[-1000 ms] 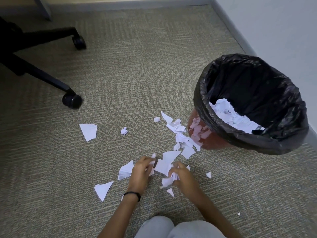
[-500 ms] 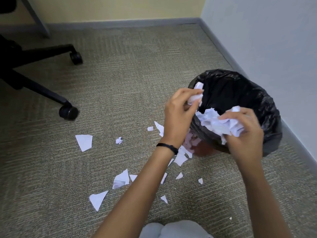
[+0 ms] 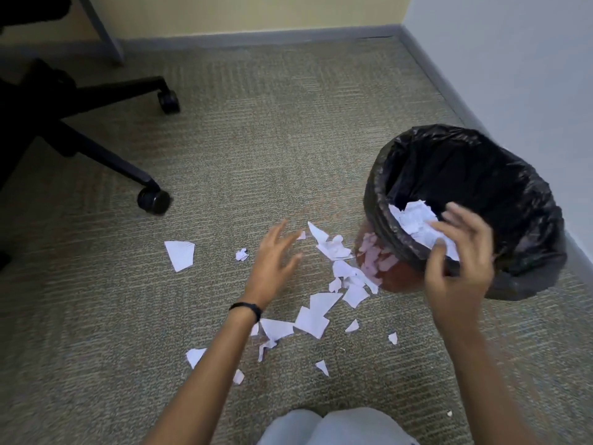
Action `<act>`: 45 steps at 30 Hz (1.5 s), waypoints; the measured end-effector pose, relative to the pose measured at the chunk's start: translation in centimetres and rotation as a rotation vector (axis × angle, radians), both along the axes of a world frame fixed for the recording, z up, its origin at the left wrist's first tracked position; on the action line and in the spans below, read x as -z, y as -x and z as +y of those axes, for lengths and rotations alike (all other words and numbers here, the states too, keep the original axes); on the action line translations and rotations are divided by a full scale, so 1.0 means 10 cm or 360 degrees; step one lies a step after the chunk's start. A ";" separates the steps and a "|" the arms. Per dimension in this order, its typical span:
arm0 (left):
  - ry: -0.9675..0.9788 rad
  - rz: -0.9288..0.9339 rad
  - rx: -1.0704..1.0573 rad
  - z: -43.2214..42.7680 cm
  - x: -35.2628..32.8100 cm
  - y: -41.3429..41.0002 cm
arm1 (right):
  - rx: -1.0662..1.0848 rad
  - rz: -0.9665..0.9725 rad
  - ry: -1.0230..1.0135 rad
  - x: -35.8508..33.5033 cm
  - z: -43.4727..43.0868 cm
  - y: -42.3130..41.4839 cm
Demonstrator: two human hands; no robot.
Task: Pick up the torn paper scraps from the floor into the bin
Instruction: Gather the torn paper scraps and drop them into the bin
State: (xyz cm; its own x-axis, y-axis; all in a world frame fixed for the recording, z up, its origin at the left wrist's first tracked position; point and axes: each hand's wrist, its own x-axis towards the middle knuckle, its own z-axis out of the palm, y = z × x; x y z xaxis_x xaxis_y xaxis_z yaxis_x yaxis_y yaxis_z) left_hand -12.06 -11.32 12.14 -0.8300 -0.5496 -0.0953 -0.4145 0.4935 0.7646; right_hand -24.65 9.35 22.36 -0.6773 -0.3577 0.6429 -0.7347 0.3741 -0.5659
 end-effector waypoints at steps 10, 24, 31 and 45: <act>0.0286 -0.0984 -0.0449 -0.91 1.14 -1.25 | -0.0635 -0.0281 -0.0743 0.93 -0.45 -0.19; 0.0706 -0.1789 0.0384 -1.71 1.26 -0.80 | -0.0869 -0.0350 -0.1941 2.05 -1.74 0.59; 0.0677 -0.1729 0.0416 -1.77 1.35 -0.84 | -0.0899 -0.0166 -0.2133 2.26 -1.95 0.79; 0.0639 -0.1202 0.0088 -2.00 1.47 -0.98 | -0.0664 -0.0463 -0.2265 2.21 -1.13 0.67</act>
State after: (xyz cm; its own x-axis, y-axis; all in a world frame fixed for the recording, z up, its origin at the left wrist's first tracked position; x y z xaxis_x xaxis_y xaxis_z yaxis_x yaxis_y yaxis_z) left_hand -2.25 -31.31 -2.53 -0.6492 -0.6204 -0.4401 -0.7095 0.7024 0.0564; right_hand -31.33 -1.99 0.27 -0.4122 -0.7414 -0.5296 -0.8529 0.5185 -0.0620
